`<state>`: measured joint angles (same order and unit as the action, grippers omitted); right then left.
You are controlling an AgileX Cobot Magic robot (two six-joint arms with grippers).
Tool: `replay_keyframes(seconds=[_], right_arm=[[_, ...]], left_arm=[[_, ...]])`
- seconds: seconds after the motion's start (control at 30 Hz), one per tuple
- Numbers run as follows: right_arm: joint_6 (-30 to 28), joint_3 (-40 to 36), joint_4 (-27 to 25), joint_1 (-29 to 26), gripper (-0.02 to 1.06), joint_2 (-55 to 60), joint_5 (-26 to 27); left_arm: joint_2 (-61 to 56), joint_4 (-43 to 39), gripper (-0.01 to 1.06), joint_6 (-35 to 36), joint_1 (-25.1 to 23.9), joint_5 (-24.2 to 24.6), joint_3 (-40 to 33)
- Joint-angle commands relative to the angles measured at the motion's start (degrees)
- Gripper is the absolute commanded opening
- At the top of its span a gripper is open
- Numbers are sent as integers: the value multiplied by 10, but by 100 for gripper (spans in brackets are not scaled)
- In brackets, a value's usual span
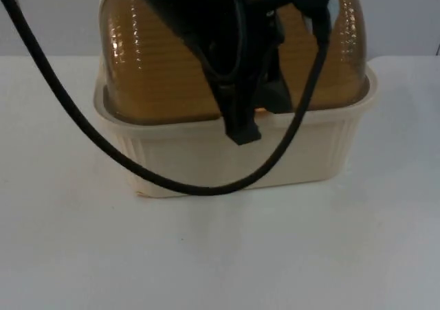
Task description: Open the box lid with the left hand, place the block into the box with the right hand, then close the box lid with the left hand.
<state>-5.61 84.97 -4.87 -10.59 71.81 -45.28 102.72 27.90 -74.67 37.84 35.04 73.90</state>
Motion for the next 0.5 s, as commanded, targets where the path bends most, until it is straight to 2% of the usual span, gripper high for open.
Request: replay_keyframes(seconds=[0.0,0.2,0.23,0.4,0.47], right_arm=[[-4,5,-4,0,105,-1,-3],[-4,5,-4,0,105,-1,-4],[-4,5,-4,0,105,-1,-4],[-4,5,-11,0,105,-1,-3],[-4,5,-12,0,105,-1,-3]], left_arm=[[-20,41,0,-3,12,-8,0],[-96,128,0,18,30,-62,0],[-96,128,0,18,30,-62,0],[-185,118,0,82,14,-144,0],[-204,118,0,93,6,-159,0]])
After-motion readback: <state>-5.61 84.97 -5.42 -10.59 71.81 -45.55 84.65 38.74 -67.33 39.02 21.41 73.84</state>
